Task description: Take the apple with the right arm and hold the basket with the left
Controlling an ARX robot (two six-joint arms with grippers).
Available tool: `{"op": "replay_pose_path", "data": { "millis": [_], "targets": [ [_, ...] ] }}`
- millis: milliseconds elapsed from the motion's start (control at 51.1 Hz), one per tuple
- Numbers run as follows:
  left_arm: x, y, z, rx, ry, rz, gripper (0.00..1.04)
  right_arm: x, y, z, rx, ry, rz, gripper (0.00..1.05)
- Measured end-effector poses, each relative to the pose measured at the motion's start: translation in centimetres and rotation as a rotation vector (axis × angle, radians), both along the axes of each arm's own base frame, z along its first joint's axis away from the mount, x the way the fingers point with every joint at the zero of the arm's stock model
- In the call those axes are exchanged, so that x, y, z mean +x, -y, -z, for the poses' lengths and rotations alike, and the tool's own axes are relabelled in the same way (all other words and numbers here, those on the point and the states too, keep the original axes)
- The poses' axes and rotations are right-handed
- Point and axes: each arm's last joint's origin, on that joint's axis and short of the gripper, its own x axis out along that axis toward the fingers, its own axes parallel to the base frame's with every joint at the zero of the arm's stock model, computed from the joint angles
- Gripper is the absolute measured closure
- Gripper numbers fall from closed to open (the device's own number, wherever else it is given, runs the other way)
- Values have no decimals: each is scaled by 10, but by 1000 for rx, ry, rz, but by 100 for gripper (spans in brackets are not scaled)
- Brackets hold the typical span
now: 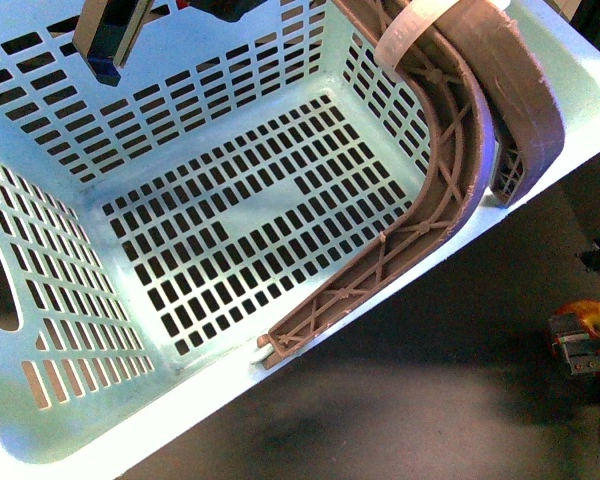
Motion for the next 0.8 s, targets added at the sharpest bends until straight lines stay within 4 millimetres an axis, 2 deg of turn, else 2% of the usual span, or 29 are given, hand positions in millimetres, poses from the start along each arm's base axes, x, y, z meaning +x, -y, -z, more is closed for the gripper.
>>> {"op": "replay_pose_path", "data": {
  "millis": [176, 274, 352, 528, 665, 802],
  "targets": [
    [0, 0, 0, 0, 0, 0, 90, 1, 0, 9, 4, -29, 13, 9],
    [0, 0, 0, 0, 0, 0, 90, 1, 0, 9, 4, -34, 21, 20],
    [0, 0, 0, 0, 0, 0, 90, 0, 2, 8, 10, -34, 33, 24],
    [0, 0, 0, 0, 0, 0, 90, -8, 3, -2, 20, -26, 35, 24],
    [0, 0, 0, 0, 0, 0, 90, -14, 1, -29, 34, 41, 21, 24],
    [0, 0, 0, 0, 0, 0, 90, -17, -4, -77, 63, 169, -19, 24]
  ]
}}
